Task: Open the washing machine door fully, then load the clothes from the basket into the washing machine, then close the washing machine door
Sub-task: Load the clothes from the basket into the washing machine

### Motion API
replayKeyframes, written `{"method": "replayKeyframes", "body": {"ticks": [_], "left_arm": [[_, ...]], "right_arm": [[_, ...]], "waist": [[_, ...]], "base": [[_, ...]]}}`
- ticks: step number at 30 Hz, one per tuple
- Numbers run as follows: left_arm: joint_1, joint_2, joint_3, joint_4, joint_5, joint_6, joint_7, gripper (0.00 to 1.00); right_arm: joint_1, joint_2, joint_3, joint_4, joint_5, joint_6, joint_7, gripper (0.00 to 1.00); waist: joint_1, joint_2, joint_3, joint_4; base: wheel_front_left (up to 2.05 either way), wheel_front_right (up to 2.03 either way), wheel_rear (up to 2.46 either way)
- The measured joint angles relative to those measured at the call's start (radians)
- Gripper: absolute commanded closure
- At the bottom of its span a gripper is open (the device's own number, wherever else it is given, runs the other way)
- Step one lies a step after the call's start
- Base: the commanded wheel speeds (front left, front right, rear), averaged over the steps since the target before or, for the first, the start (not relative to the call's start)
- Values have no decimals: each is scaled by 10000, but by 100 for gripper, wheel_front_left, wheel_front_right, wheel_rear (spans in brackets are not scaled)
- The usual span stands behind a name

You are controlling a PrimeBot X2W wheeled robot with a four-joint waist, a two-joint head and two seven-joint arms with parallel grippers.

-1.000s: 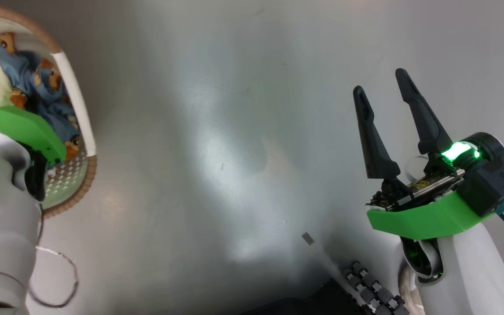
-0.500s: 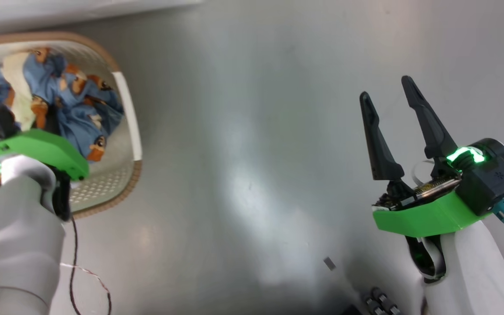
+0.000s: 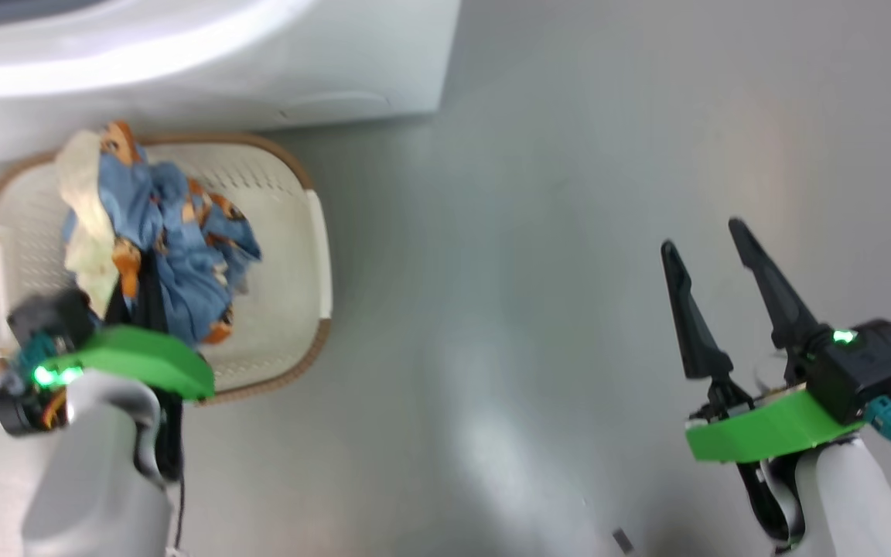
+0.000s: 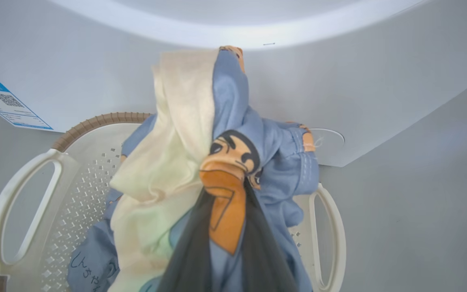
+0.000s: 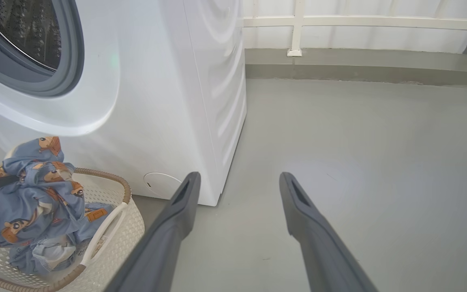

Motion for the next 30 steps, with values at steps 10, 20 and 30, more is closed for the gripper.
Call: {"method": "replayKeyframes", "body": {"ticks": [10,20,30], "left_arm": [[2636,-364,581,-2518,1014,176,0,100],[4795,-397,539,-4146,1588,209,2,100],[6218,-167,376,-5785,1783,527,385,100]], "right_arm": [[950,-42,-54,297,-56,0,104,0],[1921,171,10,466,-56,0,359,0],[2630,284,71,196,-56,0,635,0]], "waist": [[0,0,-1689,572],[0,0,-3584,1063],[0,0,-4908,1345]], "base": [[0,0,0],[0,0,0],[0,0,0]]}}
